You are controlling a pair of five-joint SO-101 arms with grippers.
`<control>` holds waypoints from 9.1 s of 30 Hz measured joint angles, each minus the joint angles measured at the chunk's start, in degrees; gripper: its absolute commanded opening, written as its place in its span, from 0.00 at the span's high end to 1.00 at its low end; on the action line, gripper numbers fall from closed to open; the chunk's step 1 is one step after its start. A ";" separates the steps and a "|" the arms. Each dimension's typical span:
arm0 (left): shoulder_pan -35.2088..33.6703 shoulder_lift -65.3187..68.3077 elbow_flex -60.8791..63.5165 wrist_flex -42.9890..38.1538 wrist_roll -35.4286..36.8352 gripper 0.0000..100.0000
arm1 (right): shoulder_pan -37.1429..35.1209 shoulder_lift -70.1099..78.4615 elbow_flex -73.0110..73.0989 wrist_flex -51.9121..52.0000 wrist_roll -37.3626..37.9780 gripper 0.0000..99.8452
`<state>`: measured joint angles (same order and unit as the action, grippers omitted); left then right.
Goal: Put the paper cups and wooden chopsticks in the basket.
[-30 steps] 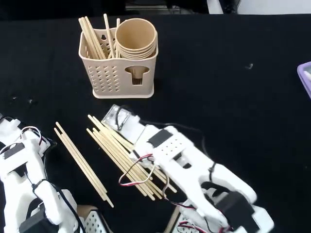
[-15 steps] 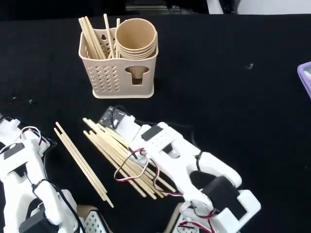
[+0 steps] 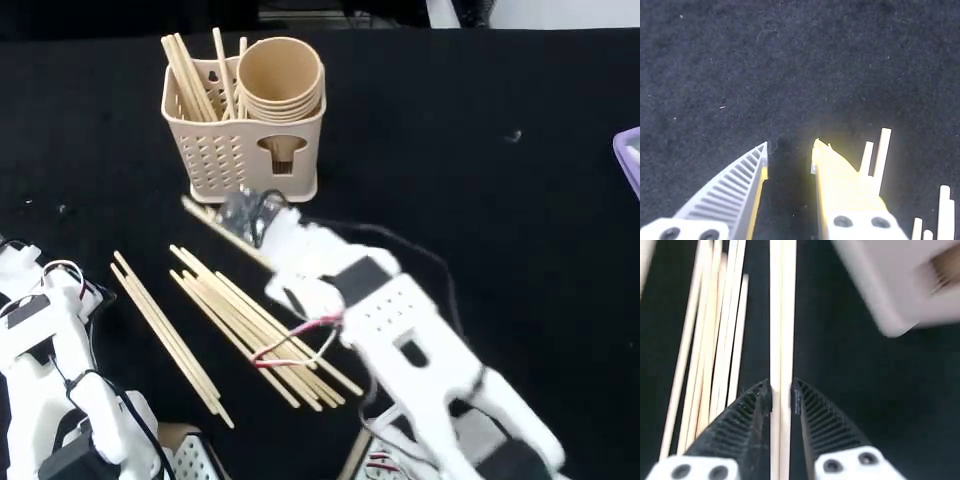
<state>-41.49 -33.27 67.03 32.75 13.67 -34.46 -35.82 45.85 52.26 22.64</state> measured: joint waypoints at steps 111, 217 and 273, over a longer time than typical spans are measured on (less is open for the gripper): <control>0.09 0.00 0.00 0.00 0.00 0.85 | 0.18 6.07 19.69 -21.54 -9.14 0.99; 0.09 0.00 0.00 0.00 0.00 0.85 | 2.29 35.08 -37.89 -50.11 -22.68 0.91; 0.00 0.00 0.00 0.00 0.00 0.85 | -10.64 26.55 8.79 -19.60 -5.98 0.93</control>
<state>-41.49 -33.27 67.03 32.75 13.67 -45.10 -9.27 54.64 32.66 16.66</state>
